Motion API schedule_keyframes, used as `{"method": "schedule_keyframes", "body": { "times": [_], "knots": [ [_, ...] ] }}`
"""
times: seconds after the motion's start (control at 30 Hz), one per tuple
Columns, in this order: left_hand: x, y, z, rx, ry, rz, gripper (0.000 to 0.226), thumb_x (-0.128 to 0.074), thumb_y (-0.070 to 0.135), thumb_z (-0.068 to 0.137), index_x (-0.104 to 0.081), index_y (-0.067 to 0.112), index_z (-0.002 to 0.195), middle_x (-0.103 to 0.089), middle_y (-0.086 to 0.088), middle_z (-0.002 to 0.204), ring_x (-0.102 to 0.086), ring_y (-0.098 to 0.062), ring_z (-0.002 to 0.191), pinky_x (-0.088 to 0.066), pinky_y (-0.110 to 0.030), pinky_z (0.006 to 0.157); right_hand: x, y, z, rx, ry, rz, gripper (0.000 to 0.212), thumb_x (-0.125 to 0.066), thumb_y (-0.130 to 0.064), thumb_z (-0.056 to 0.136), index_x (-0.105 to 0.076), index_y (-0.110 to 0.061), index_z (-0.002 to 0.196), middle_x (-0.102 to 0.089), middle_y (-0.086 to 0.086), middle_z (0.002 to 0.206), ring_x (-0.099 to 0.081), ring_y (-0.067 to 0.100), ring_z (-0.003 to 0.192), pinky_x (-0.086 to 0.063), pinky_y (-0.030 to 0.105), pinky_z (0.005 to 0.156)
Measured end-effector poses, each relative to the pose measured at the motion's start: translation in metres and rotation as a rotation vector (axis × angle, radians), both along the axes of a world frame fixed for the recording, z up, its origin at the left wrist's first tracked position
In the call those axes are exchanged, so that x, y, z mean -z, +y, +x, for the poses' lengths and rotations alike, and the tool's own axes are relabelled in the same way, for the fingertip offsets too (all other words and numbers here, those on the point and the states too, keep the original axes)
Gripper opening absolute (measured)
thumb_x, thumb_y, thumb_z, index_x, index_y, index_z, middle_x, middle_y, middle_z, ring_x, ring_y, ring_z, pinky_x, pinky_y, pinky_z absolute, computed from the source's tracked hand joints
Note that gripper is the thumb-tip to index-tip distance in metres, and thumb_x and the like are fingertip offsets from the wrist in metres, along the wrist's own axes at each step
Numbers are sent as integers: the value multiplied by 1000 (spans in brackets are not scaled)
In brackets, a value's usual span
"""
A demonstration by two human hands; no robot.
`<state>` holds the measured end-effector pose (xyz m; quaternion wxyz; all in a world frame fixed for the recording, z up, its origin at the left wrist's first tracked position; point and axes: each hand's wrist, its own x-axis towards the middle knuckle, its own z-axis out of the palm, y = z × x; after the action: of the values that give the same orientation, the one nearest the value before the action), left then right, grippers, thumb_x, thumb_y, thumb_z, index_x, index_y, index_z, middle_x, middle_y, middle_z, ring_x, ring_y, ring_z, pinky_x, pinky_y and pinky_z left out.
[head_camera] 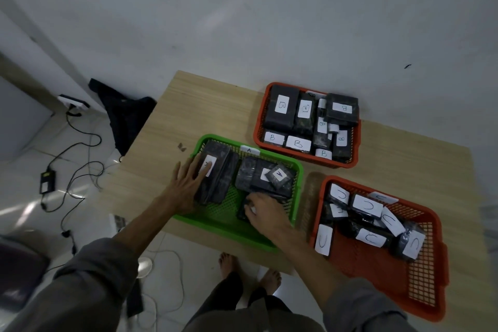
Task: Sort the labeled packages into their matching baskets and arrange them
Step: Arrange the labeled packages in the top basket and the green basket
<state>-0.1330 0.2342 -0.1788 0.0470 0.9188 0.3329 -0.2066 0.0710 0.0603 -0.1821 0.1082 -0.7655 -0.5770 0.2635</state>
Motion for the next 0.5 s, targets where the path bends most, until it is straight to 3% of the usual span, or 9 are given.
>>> {"method": "schedule_keyframes", "body": {
  "times": [0.1,0.2,0.33,0.5],
  "knots": [
    [-3,3,-10,-77,-19,-66,123,-72,46,77,25,23,148,26,-17,158,16,-40,147,-16,-55,118,2,32,-30,267,392,-256,40,-53,-37,101,-60,-6,125,-70,13,107,-67,27,93,-56,40,83],
    [-1,2,-14,-125,-133,-141,118,-75,38,79,16,19,152,22,-16,159,-1,-41,148,-38,-54,106,11,55,-52,455,612,-394,50,-51,-38,102,-50,-4,139,-67,16,118,-66,30,104,-54,44,93],
    [3,1,-11,-129,-200,-140,118,-77,34,78,12,18,154,22,-17,159,-29,-38,134,-49,-48,88,20,73,-64,559,581,-323,36,-52,-26,103,-53,-9,135,-64,15,126,-64,30,107,-52,35,89],
    [8,1,-15,-114,-193,-114,118,-76,39,79,14,21,152,23,-16,159,-36,-36,129,-51,-47,84,18,78,-67,515,463,-287,31,-51,-23,102,-56,-11,130,-64,15,126,-63,31,106,-53,37,88]
  ]
}}
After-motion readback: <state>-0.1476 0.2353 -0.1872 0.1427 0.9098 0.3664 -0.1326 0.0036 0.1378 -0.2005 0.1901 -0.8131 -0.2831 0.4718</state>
